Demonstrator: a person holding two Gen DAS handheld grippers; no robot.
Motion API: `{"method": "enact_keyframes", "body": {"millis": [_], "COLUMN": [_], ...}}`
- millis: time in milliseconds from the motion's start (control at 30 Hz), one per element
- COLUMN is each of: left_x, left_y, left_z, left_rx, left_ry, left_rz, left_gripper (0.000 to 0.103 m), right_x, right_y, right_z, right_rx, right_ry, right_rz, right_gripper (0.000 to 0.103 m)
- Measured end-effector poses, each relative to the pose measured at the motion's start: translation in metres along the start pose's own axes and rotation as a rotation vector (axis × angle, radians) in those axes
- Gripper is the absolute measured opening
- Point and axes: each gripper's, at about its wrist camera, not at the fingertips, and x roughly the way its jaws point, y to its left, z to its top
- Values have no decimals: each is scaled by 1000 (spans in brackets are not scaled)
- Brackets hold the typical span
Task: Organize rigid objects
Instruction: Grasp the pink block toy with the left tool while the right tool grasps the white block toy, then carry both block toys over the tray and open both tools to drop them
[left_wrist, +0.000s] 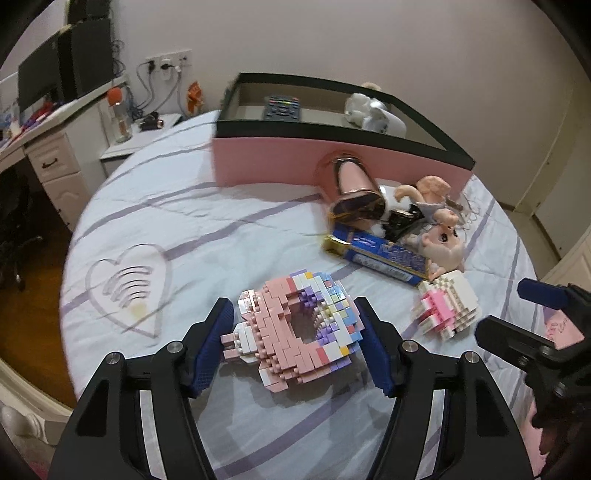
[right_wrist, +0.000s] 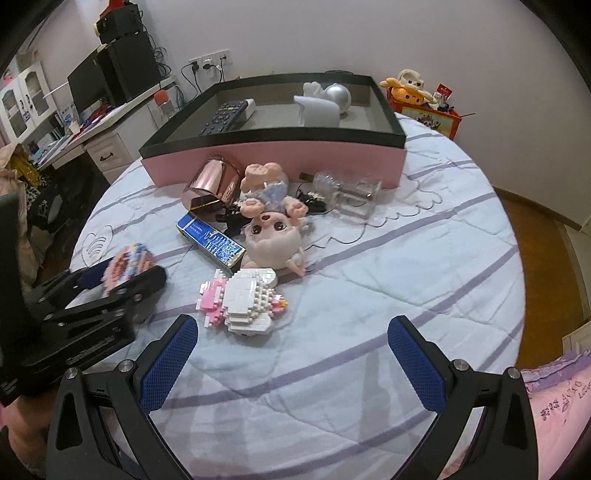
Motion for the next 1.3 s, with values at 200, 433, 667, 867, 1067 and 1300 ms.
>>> {"method": "enact_keyframes", "body": {"millis": [200, 433, 667, 867, 1067, 1300], "left_x": [-13, -21, -23, -31, -43, -54], "left_y": [16, 17, 15, 14, 7, -4], "left_z": [1, 2, 1, 8, 35, 97], "left_rx": [-30, -25, -21, -9, 18, 45], "left_ry": [-20, -34, -36, -53, -100, -178], "left_rz": [37, 37, 34, 37, 34, 11], "left_gripper": [67, 67, 67, 67, 67, 67], "right_x": [20, 38, 28, 6, -27, -53], "right_y": [11, 31, 25, 15, 4, -13], "right_z": [3, 2, -1, 0, 23, 73], "right_rx": [9, -35, -25, -6, -3, -20], "right_ry": [3, -10, -26, -49, -114, -209], "right_rz": [12, -48, -19, 15, 43, 31], "right_gripper": [103, 74, 63, 63, 63, 63]}}
